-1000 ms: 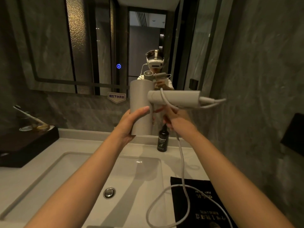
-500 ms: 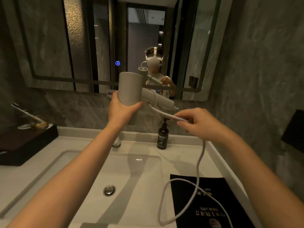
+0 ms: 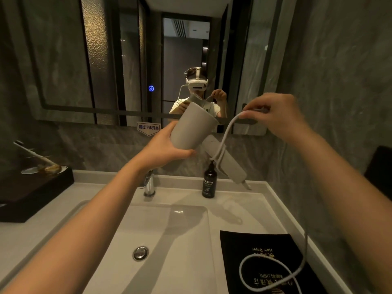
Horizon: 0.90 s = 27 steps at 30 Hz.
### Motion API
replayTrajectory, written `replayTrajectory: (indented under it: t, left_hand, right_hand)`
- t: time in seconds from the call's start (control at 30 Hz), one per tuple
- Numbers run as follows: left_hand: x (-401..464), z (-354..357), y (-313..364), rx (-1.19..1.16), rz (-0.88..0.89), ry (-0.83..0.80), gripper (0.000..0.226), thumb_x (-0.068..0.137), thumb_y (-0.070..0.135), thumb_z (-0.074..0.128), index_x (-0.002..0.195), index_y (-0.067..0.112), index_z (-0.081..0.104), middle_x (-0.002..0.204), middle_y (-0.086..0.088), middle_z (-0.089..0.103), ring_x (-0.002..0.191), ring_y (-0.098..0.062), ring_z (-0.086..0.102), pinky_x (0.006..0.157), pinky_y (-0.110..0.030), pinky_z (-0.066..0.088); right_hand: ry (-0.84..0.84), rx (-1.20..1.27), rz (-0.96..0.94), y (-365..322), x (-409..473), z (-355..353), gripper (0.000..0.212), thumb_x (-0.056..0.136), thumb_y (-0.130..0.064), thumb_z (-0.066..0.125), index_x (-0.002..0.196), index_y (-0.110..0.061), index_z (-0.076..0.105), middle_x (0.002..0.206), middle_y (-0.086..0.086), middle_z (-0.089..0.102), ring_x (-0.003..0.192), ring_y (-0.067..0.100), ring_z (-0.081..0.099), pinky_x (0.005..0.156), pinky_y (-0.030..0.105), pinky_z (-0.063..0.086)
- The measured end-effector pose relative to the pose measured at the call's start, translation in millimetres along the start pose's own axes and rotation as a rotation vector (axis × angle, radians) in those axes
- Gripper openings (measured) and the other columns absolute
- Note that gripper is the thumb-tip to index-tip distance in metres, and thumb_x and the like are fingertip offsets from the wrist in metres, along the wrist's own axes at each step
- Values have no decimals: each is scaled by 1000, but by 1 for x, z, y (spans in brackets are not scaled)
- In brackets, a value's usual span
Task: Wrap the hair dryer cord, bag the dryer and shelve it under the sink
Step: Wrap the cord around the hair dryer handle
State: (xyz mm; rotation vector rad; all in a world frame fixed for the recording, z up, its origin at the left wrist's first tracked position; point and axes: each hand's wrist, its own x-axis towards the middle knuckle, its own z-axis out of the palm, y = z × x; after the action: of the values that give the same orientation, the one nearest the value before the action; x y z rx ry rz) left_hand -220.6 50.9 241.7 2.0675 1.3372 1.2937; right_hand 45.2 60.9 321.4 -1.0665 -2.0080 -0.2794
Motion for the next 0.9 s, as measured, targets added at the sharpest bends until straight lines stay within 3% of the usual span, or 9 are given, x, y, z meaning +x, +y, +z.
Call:
replayTrajectory:
  t: [0.17, 0.23, 0.33, 0.4, 0.43, 0.5, 0.57, 0.73, 0.9]
  left_hand:
    - [-6, 0, 13, -217, -19, -157, 54, 69, 24, 82, 107, 39, 47, 102, 7, 55, 85, -9, 62, 59, -11, 51]
    - [-7, 4, 14, -410, -41, -167, 58, 56, 33, 80, 107, 32, 52, 99, 1, 61, 77, -4, 68, 61, -17, 54]
    - [-4, 15, 17, -597, -69, -114, 59, 56, 31, 76, 109, 20, 54, 96, -4, 65, 74, -6, 70, 60, -21, 55]
    - [-3, 22, 20, -678, -99, -40, 52, 61, 26, 76, 109, 17, 56, 92, -4, 67, 75, -11, 70, 59, -24, 55]
    - [-2, 25, 22, -715, -118, -4, 49, 64, 24, 76, 108, 18, 57, 91, -4, 68, 76, -13, 69, 59, -25, 55]
    - [1, 30, 24, -769, -142, 76, 44, 68, 24, 76, 108, 19, 57, 92, -3, 69, 80, -15, 68, 60, -27, 56]
    - [5, 33, 23, -800, -166, 179, 52, 68, 26, 77, 114, 15, 56, 97, -6, 68, 83, -15, 68, 64, -30, 56]
    - [12, 33, 11, -676, -222, 426, 70, 67, 30, 83, 125, 14, 47, 108, -5, 61, 97, -20, 64, 80, -36, 57]
    - [13, 23, -4, -373, -210, 517, 74, 72, 28, 81, 132, 17, 39, 105, 2, 50, 95, -15, 54, 73, -26, 50]
  right_hand:
    - [-18, 252, 99, -3, -3, 17, 22, 80, -38, 67, 95, -22, 72, 83, -5, 69, 76, 7, 63, 68, 22, 52]
    - [-52, 257, 121, -5, -6, 26, 16, 84, -36, 65, 90, -23, 72, 82, 6, 71, 75, 16, 65, 69, 33, 53]
    - [-251, 213, 176, 15, -21, 48, 17, 79, -41, 68, 87, -25, 69, 86, 0, 68, 71, 4, 66, 67, 30, 55]
    - [-243, 841, 410, 29, -30, 64, 33, 80, -29, 71, 111, -23, 61, 110, -2, 67, 93, 10, 67, 82, 31, 57]
    - [-196, 888, 420, 27, -31, 71, 33, 85, -20, 67, 117, -17, 60, 113, 1, 67, 95, 12, 65, 83, 25, 56]
    - [-250, 324, 131, 11, -47, 75, 22, 92, -32, 57, 103, -18, 70, 80, -1, 69, 64, -1, 58, 58, 12, 47]
    - [-246, 321, 160, -7, -47, 80, 30, 93, -43, 49, 99, -26, 73, 62, -4, 61, 47, -2, 48, 50, 13, 38]
    - [-429, 443, 253, -12, -66, 68, 25, 95, -35, 49, 110, -27, 68, 63, -8, 58, 51, -4, 53, 53, 12, 40]
    - [-463, 276, 176, -12, -69, 34, 19, 90, -27, 60, 107, -30, 68, 80, -18, 64, 70, -5, 59, 62, 13, 42]
